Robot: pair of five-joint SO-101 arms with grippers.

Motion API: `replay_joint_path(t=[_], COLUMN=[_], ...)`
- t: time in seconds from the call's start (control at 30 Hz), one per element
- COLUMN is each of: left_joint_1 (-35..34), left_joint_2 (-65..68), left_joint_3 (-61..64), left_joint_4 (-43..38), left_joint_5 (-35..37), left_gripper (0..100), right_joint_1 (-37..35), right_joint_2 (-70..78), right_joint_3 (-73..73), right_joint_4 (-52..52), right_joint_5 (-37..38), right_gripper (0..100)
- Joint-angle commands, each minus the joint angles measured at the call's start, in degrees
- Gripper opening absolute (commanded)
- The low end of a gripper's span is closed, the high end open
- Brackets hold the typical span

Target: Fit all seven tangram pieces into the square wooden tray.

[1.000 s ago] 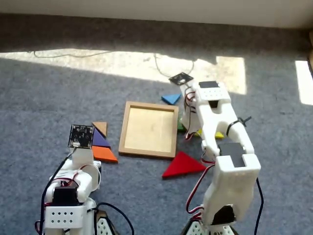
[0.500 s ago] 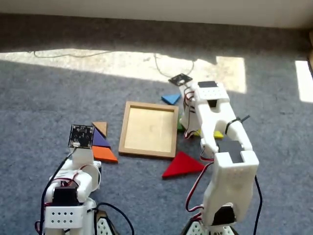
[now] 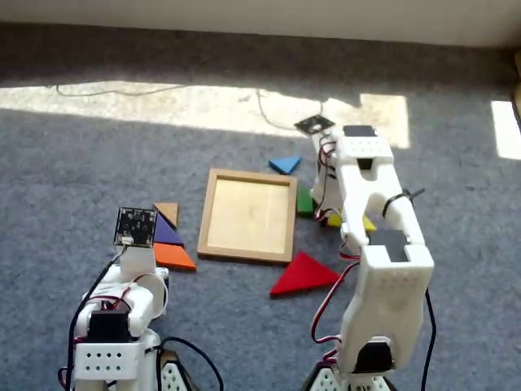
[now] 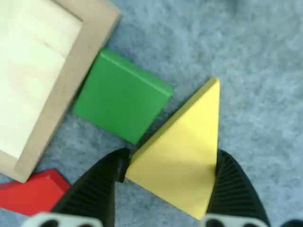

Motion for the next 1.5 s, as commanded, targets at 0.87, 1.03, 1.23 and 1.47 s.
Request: replay_joint_path(t=[0.87,1.03,1.23,1.47], left_joint_1=[0.8,0.8,0.8,0.8], left_joint_2=[-0.5,-0.5,-0.5,-0.5], left_joint_3=[1.5,1.5,1.5,1.5], left_joint_4=[-0.9,-0.9,-0.9,-0.9], left_joint_5=[-0.4,-0.4,-0.4,-0.4], left_gripper=[1,1,1,1], right_joint_1=[-18.1,-17.9,-16.4,-11.5], right_joint_2=[-21.8,-22.0,-31.3,-49.0], right_joint_3=[-11.1,-11.0,-3.6,21.1], right_joint_4=[18.0,19.0,20.5,10.2], right_joint_5=[-23.4,-28.2,-28.1,-28.6], right_gripper=[13.5,13.4,13.4,13.5])
